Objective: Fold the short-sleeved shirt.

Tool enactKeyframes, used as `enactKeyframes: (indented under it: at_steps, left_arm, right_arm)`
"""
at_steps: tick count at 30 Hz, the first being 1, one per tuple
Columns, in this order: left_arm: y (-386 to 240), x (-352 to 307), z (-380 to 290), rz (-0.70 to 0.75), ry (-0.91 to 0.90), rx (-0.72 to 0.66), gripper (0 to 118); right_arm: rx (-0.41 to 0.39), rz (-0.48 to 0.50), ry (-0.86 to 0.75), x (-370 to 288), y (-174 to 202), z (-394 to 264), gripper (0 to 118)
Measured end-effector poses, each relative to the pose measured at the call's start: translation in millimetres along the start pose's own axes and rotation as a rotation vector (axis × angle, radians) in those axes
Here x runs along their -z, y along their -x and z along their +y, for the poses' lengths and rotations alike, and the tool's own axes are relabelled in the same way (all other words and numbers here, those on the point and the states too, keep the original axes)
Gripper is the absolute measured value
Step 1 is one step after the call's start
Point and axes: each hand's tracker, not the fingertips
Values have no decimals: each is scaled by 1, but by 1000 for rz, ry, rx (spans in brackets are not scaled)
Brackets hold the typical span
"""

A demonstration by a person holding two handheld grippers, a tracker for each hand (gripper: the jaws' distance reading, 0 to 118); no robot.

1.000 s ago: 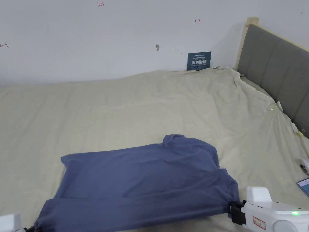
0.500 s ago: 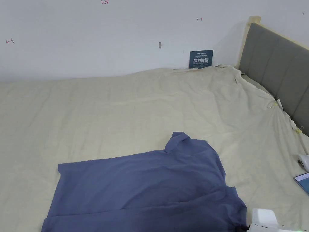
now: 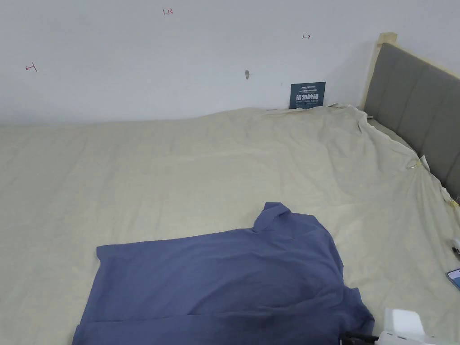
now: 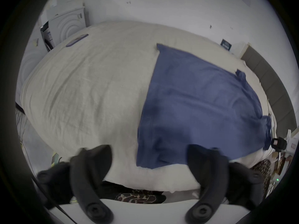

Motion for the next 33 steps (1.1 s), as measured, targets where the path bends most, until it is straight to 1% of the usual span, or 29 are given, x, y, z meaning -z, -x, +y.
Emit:
enactKeyframes:
  at_steps: [3,5,8,11,13,15,16,17,18,19,20,21,22,23,25,27,29,30,33]
  left_arm:
    - [-7,-29,20,-38,-130,6,108]
    - [-17,-52,39,-51,-211,45,108]
    - [-36,-77,64,-47,-336,100,109]
    - [-52,-94,88,-58,-384,107,112]
    - [-62,-102,102,-92,-408,119,110]
    - [-71,-104,110,-111,-468,126,102]
    - [-76,-104,115,-119,-487,128,94]
    - [-81,-103,120,-117,-490,137,79]
    - [-85,-103,123,-121,-501,146,64]
    - [-87,-98,128,-133,-516,153,48]
    - [-87,-91,133,-145,-525,166,25]
    - [-89,-88,137,-173,-525,189,12]
    - [-91,-82,142,-178,-514,204,4]
    - [-94,-76,147,-170,-497,206,0]
    - [-96,-64,156,-156,-469,241,0]
    - [-98,-51,165,-156,-459,246,0]
    - [-96,-33,180,-182,-394,211,0]
    - [-96,-23,186,-176,-374,197,0]
    - [-97,11,206,-126,-285,218,0]
  right_arm:
    - [-1,16,-114,-32,10,24,104]
    - [-26,41,-222,-54,17,42,104]
    - [-59,44,-331,-82,32,65,104]
    - [-93,38,-439,-102,46,83,104]
    - [-119,15,-487,-108,55,91,104]
    - [-125,-2,-524,-113,62,98,102]
    - [-135,3,-547,-114,65,101,98]
    - [-136,7,-562,-113,67,105,85]
    - [-136,3,-569,-113,69,107,69]
    - [-137,3,-577,-112,72,111,47]
    - [-136,2,-584,-111,74,114,18]
    - [-136,2,-583,-108,74,118,8]
    - [-133,7,-583,-106,74,122,7]
    - [-130,26,-585,-104,74,126,0]
    - [-127,58,-579,-97,75,134,0]
    - [-129,54,-577,-92,77,140,0]
    - [-133,53,-580,-86,78,146,0]
    - [-132,52,-576,-83,78,149,0]
    - [-126,52,-562,-71,76,155,0]
